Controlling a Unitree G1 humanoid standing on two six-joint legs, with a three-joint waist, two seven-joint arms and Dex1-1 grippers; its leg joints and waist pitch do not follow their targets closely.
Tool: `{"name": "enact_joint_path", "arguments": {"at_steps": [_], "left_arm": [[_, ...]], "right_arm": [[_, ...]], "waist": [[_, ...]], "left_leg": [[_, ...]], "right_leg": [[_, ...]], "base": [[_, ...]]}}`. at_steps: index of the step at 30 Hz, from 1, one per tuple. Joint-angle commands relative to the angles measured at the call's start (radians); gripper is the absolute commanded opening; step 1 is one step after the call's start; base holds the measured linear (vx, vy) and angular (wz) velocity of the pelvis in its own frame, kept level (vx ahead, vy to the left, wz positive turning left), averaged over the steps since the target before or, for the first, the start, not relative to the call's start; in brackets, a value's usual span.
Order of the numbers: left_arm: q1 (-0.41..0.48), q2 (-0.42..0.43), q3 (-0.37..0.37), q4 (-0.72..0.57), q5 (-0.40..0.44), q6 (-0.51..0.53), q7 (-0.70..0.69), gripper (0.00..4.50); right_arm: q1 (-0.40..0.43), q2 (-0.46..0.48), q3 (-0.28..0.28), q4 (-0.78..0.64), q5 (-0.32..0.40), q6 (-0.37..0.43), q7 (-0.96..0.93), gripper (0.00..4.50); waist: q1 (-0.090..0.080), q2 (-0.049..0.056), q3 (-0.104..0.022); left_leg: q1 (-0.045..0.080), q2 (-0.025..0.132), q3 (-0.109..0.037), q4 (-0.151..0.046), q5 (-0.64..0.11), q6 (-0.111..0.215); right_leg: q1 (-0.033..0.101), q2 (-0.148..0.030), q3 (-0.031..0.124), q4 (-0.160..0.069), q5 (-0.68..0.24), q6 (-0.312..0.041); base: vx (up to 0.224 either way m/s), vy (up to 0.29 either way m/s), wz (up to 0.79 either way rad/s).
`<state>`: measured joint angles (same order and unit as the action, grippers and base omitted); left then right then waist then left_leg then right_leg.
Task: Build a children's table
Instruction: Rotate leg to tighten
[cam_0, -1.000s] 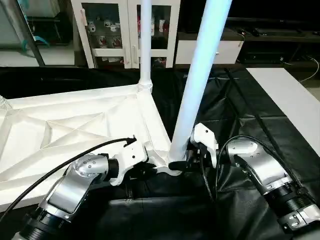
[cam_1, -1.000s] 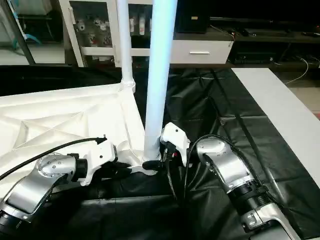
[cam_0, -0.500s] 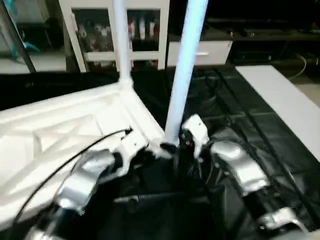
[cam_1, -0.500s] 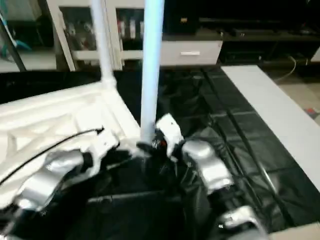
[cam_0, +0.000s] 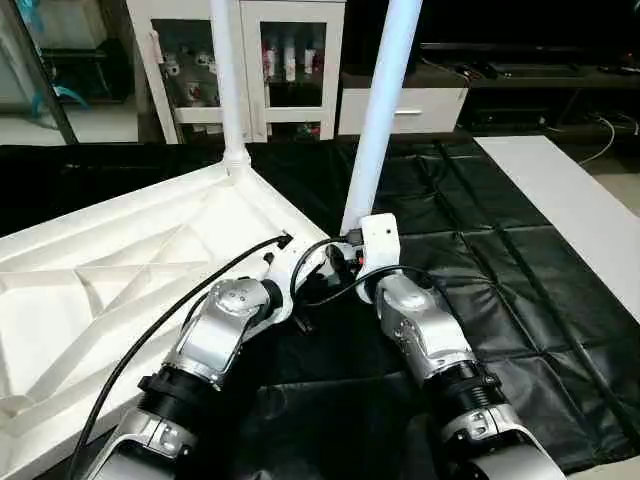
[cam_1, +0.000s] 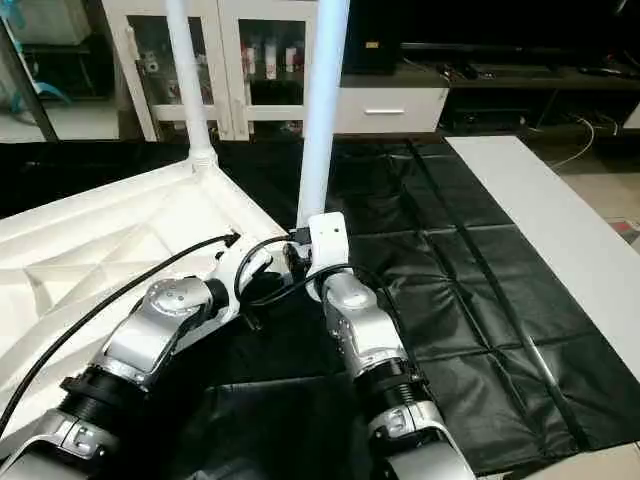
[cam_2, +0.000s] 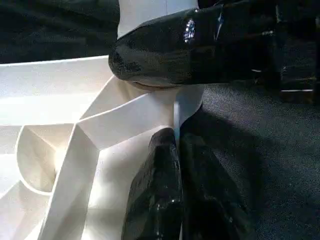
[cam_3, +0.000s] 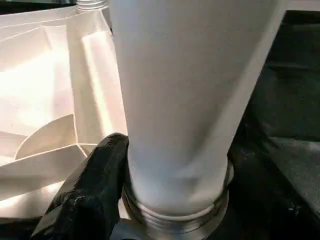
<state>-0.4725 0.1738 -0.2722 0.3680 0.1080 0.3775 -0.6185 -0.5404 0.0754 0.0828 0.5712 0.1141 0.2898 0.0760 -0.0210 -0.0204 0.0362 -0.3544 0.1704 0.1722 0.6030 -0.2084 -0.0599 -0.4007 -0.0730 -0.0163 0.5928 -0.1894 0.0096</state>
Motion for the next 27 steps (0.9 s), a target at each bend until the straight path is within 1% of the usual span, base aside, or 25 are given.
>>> {"name": "enact_joint_path", "arguments": {"at_steps": [1, 2, 3, 4, 5, 6, 7, 8, 9, 10, 11, 12, 13, 14, 15, 16, 17, 18, 19, 20, 21, 23, 24, 25, 27], "left_arm": [[0.017, -0.034, -0.046, -0.007, -0.037, -0.047, -0.043, 0.00], [0.022, -0.027, -0.047, -0.013, -0.036, -0.047, -0.051, 0.00], [0.032, -0.011, -0.048, -0.024, -0.033, -0.049, -0.064, 0.00], [0.033, -0.010, -0.048, -0.025, -0.032, -0.050, -0.065, 0.00], [0.045, 0.005, -0.048, -0.045, -0.035, -0.051, -0.085, 0.00], [0.051, 0.013, -0.051, -0.057, -0.037, -0.052, -0.096, 0.00], [0.054, 0.018, -0.052, -0.064, -0.039, -0.053, -0.104, 0.00], [0.068, 0.035, -0.059, -0.093, -0.044, -0.054, -0.130, 0.00], [0.073, 0.040, -0.062, -0.102, -0.047, -0.054, -0.141, 0.00], [0.085, 0.055, -0.068, -0.126, -0.056, -0.055, -0.168, 0.00], [0.096, 0.071, -0.074, -0.149, -0.064, -0.053, -0.195, 0.00], [0.107, 0.088, -0.081, -0.171, -0.073, -0.058, -0.223, 0.00], [0.108, 0.090, -0.082, -0.174, -0.074, -0.059, -0.227, 0.00], [0.131, 0.122, -0.093, -0.221, -0.102, -0.067, -0.292, 0.00], [0.140, 0.137, -0.098, -0.242, -0.110, -0.066, -0.316, 0.00], [0.143, 0.142, -0.100, -0.249, -0.113, -0.065, -0.325, 0.00], [0.160, 0.176, -0.110, -0.293, -0.131, -0.056, -0.379, 0.00], [0.162, 0.184, -0.112, -0.301, -0.134, -0.053, -0.390, 0.00], [0.162, 0.184, -0.112, -0.301, -0.134, -0.053, -0.390, 0.00], [0.166, 0.200, -0.114, -0.318, -0.144, -0.051, -0.413, 0.00], [0.166, 0.207, -0.115, -0.323, -0.146, -0.049, -0.422, 0.00], [0.167, 0.216, -0.118, -0.330, -0.150, -0.047, -0.435, 0.00], [0.167, 0.221, -0.119, -0.333, -0.151, -0.046, -0.443, 0.00], [0.167, 0.225, -0.120, -0.335, -0.153, -0.045, -0.448, 0.00], [0.167, 0.228, -0.120, -0.339, -0.155, -0.043, -0.450, 0.00]], "right_arm": [[0.015, -0.010, -0.012, -0.002, 0.015, -0.011, 0.063, 2.70], [0.025, -0.021, 0.001, -0.030, 0.012, -0.018, 0.085, 2.70], [0.044, -0.046, 0.015, -0.083, 0.029, -0.013, 0.144, 2.70], [0.046, -0.048, 0.016, -0.087, 0.030, -0.012, 0.149, 3.25], [0.064, -0.078, 0.020, -0.138, 0.044, -0.008, 0.189, 3.25], [0.070, -0.095, 0.023, -0.158, 0.051, 0.002, 0.214, 3.39], [0.073, -0.105, 0.024, -0.171, 0.056, 0.007, 0.230, 3.45], [0.083, -0.140, 0.026, -0.209, 0.071, 0.026, 0.284, 3.56], [0.085, -0.152, 0.025, -0.220, 0.075, 0.031, 0.301, 3.66], [0.088, -0.182, 0.026, -0.244, 0.087, 0.046, 0.347, 3.74], [0.093, -0.214, 0.030, -0.268, 0.097, 0.060, 0.399, 3.81], [0.097, -0.249, 0.040, -0.289, 0.103, 0.070, 0.451, 3.89], [0.099, -0.253, 0.042, -0.293, 0.104, 0.072, 0.459, 4.00], [0.120, -0.333, 0.078, -0.347, 0.113, 0.090, 0.587, 4.10], [0.134, -0.376, 0.098, -0.376, 0.121, 0.097, 0.651, 4.24], [0.139, -0.391, 0.105, -0.386, 0.123, 0.099, 0.674, 4.24], [0.175, -0.490, 0.145, -0.452, 0.149, 0.111, 0.818, 4.32], [0.183, -0.514, 0.154, -0.467, 0.153, 0.113, 0.850, 4.42], [0.183, -0.514, 0.154, -0.467, 0.153, 0.113, 0.850, 4.42], [0.200, -0.565, 0.177, -0.495, 0.161, 0.123, 0.918, 4.42], [0.208, -0.588, 0.190, -0.505, 0.159, 0.120, 0.949, 4.42], [0.216, -0.611, 0.205, -0.512, 0.155, 0.121, 0.980, 4.42], [0.220, -0.623, 0.214, -0.514, 0.150, 0.120, 0.996, 4.42], [0.222, -0.629, 0.218, -0.517, 0.146, 0.122, 1.006, 4.42], [0.220, -0.629, 0.221, -0.514, 0.140, 0.118, 1.002, 4.42]], "waist": [[-0.002, 0.007, -0.040], [0.002, 0.004, -0.043], [0.006, 0.007, -0.043], [0.008, 0.004, -0.042], [0.013, 0.010, -0.045], [0.014, 0.008, -0.046], [0.015, 0.008, -0.047], [0.020, 0.007, -0.049], [0.022, 0.006, -0.049], [0.027, 0.014, -0.050], [0.031, 0.012, -0.051], [0.033, 0.015, -0.052], [0.036, 0.014, -0.052], [0.040, 0.016, -0.052], [0.043, 0.018, -0.053], [0.049, 0.017, -0.054], [0.054, 0.017, -0.053], [0.059, 0.015, -0.052], [0.059, 0.015, -0.052], [0.056, 0.013, -0.050], [0.058, 0.012, -0.049], [0.056, 0.012, -0.045], [0.056, 0.012, -0.044], [0.056, 0.012, -0.043], [0.054, 0.010, -0.043]], "left_leg": [[0.006, 0.041, -0.029, -0.097, -0.442, -0.036], [0.004, 0.042, -0.024, -0.095, -0.413, -0.026], [0.005, 0.043, -0.019, -0.094, -0.398, -0.019], [0.004, 0.043, -0.019, -0.094, -0.389, -0.014], [0.001, 0.044, -0.018, -0.093, -0.355, -0.006], [0.000, 0.045, -0.016, -0.092, -0.337, -0.002], [-0.002, 0.045, -0.014, -0.091, -0.320, 0.004], [-0.002, 0.046, -0.012, -0.088, -0.284, 0.023], [-0.001, 0.048, -0.010, -0.087, -0.272, 0.028], [0.001, 0.047, -0.008, -0.085, -0.250, 0.033], [-0.001, 0.049, -0.005, -0.082, -0.217, 0.039], [0.000, 0.048, -0.005, -0.082, -0.205, 0.043], [-0.003, 0.050, -0.004, -0.080, -0.167, 0.051], [-0.005, 0.049, -0.004, -0.080, -0.150, 0.057], [-0.004, 0.050, -0.005, -0.080, -0.146, 0.058], [-0.003, 0.053, -0.006, -0.078, -0.133, 0.065], [0.001, 0.053, -0.003, -0.077, -0.129, 0.076], [0.002, 0.056, -0.003, -0.076, -0.123, 0.090], [0.002, 0.056, -0.003, -0.076, -0.123, 0.090], [-0.002, 0.053, -0.002, -0.078, -0.137, 0.093], [-0.001, 0.054, -0.003, -0.078, -0.145, 0.092], [0.001, 0.056, -0.004, -0.082, -0.200, 0.071], [0.001, 0.057, -0.004, -0.083, -0.208, 0.065], [0.004, 0.057, -0.003, -0.083, -0.225, 0.054], [0.003, 0.056, -0.004, -0.084, -0.234, 0.041]], "right_leg": [[0.013, -0.051, 0.022, -0.091, -0.440, -0.119], [0.016, -0.051, 0.025, -0.087, -0.388, -0.134], [0.014, -0.050, 0.027, -0.087, -0.360, -0.145], [0.016, -0.049, 0.028, -0.085, -0.350, -0.148], [0.022, -0.053, 0.030, -0.080, -0.311, -0.161], [0.023, -0.052, 0.030, -0.079, -0.288, -0.166], [0.025, -0.052, 0.031, -0.075, -0.264, -0.176], [0.029, -0.050, 0.030, -0.071, -0.229, -0.194], [0.028, -0.051, 0.031, -0.071, -0.221, -0.199], [0.027, -0.051, 0.032, -0.069, -0.203, -0.208], [0.030, -0.050, 0.032, -0.066, -0.164, -0.220], [0.033, -0.048, 0.031, -0.062, -0.142, -0.226], [0.037, -0.048, 0.030, -0.056, -0.092, -0.239], [0.041, -0.048, 0.028, -0.053, -0.069, -0.247], [0.043, -0.049, 0.027, -0.051, -0.061, -0.249], [0.048, -0.049, 0.026, -0.048, -0.036, -0.253], [0.043, -0.048, 0.026, -0.046, -0.016, -0.261], [0.044, -0.047, 0.027, -0.045, 0.002, -0.266], [0.044, -0.047, 0.027, -0.045, 0.002, -0.266], [0.044, -0.049, 0.026, -0.048, -0.028, -0.273], [0.044, -0.050, 0.026, -0.049, -0.046, -0.271], [0.039, -0.053, 0.027, -0.058, -0.141, -0.259], [0.039, -0.053, 0.028, -0.059, -0.158, -0.254], [0.035, -0.054, 0.029, -0.063, -0.185, -0.250], [0.035, -0.052, 0.030, -0.064, -0.208, -0.239]], "base": [[0.000, 0.000, 0.00], [0.000, 0.000, 0.00], [0.000, 0.000, 0.00], [0.000, 0.000, 0.00], [0.000, 0.000, 0.00], [0.000, 0.000, 0.00], [0.000, 0.000, 0.00], [0.050, -0.021, 0.05], [0.050, -0.021, 0.05], [0.050, -0.030, 0.07], [0.050, -0.030, 0.06], [0.050, -0.030, 0.06], [0.000, 0.000, 0.00], [0.000, 0.000, 0.00], [0.000, 0.000, 0.00], [0.000, 0.000, 0.00], [0.000, 0.000, 0.00], [0.000, 0.000, 0.00], [0.000, 0.000, 0.00], [0.000, 0.000, 0.00], [0.000, 0.000, 0.00], [0.000, 0.000, 0.00], [0.000, 0.000, 0.00], [0.000, 0.000, 0.00], [0.000, 0.000, 0.00]]}}
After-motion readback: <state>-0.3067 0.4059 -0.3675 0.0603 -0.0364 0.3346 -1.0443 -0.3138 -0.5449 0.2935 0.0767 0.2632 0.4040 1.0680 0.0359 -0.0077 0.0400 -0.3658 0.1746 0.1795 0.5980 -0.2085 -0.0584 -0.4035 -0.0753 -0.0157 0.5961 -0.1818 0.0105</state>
